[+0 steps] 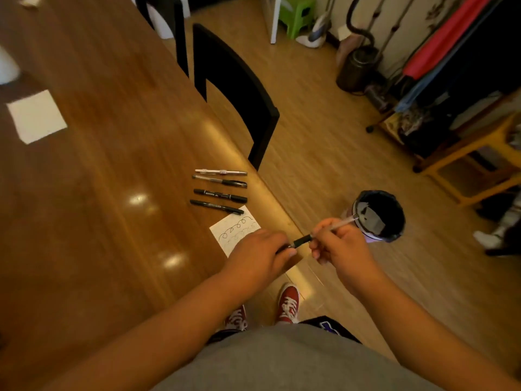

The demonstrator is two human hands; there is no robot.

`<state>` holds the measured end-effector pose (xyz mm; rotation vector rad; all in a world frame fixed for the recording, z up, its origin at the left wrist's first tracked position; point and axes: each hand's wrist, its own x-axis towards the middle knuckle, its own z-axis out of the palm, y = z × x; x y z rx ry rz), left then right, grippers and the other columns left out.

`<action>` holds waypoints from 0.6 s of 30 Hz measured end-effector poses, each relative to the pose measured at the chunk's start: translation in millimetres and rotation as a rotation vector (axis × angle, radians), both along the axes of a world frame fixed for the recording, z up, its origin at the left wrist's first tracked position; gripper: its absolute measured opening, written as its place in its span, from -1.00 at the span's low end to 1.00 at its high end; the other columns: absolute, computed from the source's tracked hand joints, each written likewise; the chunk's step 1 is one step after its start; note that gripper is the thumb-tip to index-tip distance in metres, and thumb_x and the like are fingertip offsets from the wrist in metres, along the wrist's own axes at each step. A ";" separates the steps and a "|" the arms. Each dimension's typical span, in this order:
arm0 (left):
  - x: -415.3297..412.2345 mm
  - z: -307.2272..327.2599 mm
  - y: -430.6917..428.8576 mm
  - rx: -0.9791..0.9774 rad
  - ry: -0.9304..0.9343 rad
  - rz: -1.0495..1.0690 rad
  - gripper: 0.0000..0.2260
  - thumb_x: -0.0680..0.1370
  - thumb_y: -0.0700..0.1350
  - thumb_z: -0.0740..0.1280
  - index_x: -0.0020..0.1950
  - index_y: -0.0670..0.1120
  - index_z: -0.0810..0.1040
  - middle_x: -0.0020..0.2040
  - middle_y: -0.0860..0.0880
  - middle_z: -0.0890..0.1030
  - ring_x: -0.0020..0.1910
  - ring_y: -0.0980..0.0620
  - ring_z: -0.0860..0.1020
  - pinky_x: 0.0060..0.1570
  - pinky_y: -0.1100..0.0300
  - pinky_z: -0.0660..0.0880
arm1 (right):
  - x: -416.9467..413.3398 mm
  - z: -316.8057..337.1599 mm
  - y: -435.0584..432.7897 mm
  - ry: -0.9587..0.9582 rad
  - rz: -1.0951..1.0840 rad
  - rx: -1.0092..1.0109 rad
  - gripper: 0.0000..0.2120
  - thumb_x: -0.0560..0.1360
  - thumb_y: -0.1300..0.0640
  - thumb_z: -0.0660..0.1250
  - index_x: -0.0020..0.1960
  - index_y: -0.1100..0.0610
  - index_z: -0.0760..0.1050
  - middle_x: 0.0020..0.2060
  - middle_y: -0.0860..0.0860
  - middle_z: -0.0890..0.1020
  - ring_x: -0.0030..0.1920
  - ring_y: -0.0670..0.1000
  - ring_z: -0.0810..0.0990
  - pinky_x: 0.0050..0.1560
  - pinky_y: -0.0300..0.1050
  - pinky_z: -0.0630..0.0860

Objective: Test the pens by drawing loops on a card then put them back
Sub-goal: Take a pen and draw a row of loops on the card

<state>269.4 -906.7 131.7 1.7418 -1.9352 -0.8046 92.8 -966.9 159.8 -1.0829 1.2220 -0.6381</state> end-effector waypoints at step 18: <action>-200.4 12.2 -147.0 0.459 0.344 -0.251 -0.78 0.59 0.02 0.30 -0.17 -0.03 0.64 -0.33 0.05 0.58 -0.37 0.15 0.46 -0.30 0.16 0.42 | -210.4 -16.8 -69.2 -0.079 -0.380 0.106 -0.86 0.60 0.22 0.25 -0.12 0.23 0.49 -0.44 0.08 0.54 -0.43 -0.02 0.47 -0.41 -0.19 0.43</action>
